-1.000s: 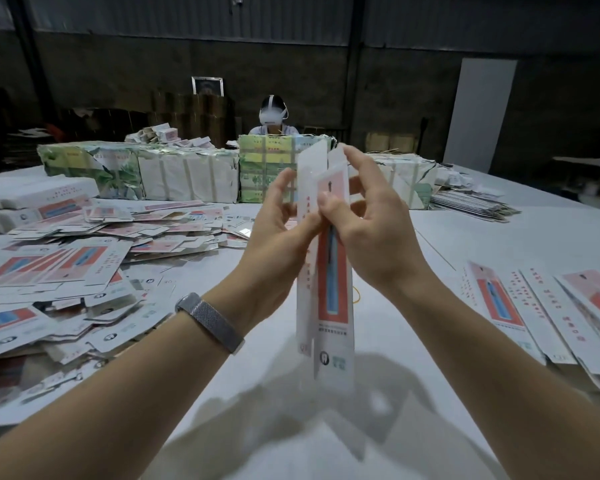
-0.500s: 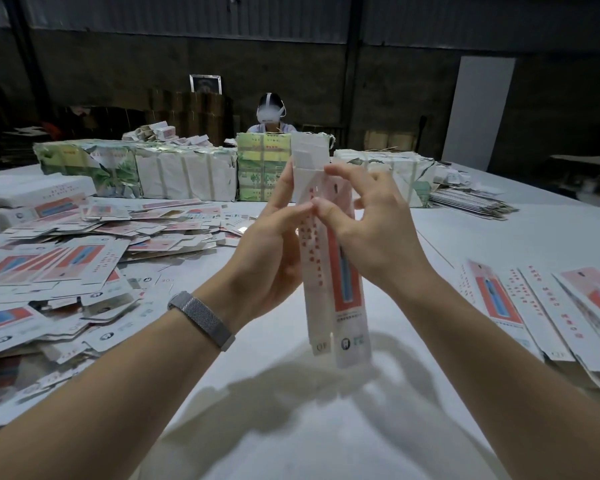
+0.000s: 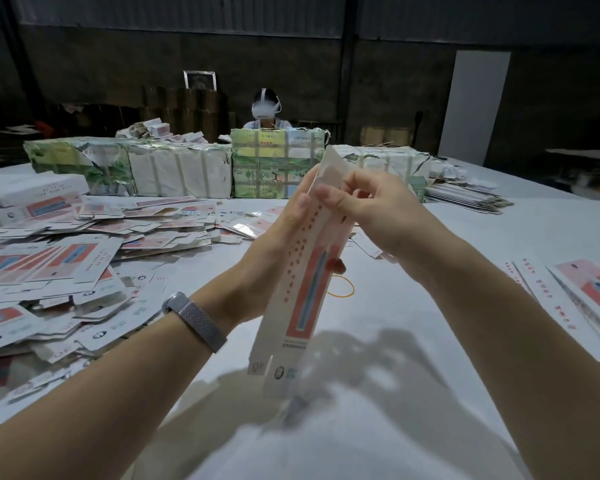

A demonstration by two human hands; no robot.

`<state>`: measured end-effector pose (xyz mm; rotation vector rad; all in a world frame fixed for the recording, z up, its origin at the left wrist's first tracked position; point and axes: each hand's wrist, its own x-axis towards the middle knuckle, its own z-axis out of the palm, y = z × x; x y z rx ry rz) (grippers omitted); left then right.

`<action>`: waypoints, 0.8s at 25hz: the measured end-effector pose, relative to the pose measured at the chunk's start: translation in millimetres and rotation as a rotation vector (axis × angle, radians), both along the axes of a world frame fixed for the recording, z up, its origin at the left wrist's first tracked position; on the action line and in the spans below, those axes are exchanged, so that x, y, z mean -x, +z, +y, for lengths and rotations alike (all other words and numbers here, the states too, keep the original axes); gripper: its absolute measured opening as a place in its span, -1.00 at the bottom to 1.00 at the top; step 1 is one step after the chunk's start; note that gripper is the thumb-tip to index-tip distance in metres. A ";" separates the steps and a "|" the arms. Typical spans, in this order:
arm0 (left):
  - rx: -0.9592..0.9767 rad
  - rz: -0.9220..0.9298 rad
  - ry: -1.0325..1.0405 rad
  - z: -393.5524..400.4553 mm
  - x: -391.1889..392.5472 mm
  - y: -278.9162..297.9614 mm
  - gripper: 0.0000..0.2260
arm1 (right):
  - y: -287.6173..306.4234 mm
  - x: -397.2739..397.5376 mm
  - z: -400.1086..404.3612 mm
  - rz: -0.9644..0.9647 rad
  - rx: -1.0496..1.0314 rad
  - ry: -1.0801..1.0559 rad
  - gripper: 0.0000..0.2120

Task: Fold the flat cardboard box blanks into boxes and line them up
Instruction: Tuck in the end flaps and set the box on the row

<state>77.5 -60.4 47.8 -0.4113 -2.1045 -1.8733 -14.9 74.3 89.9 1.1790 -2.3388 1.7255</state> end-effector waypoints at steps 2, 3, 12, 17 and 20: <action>0.001 -0.036 -0.037 -1.7 -0.3 1.0 -0.44 | 3.0 1.7 4.6 0.025 -0.047 0.062 -0.67; 0.006 -0.060 -0.048 -2.3 -1.2 2.4 -0.44 | 4.1 1.2 5.6 0.044 -0.050 0.083 -0.68; -0.071 -0.158 -0.137 -2.8 -1.5 -1.6 -0.35 | 8.9 -8.1 7.4 -0.012 0.045 0.139 -0.63; -0.093 -0.150 -0.137 -7.9 -2.3 2.8 -0.15 | 13.9 -11.0 4.4 -0.020 0.054 0.083 -0.68; -0.161 -0.120 -0.064 -4.4 -0.3 3.9 0.10 | 12.6 -15.9 1.1 0.032 0.121 0.050 -0.67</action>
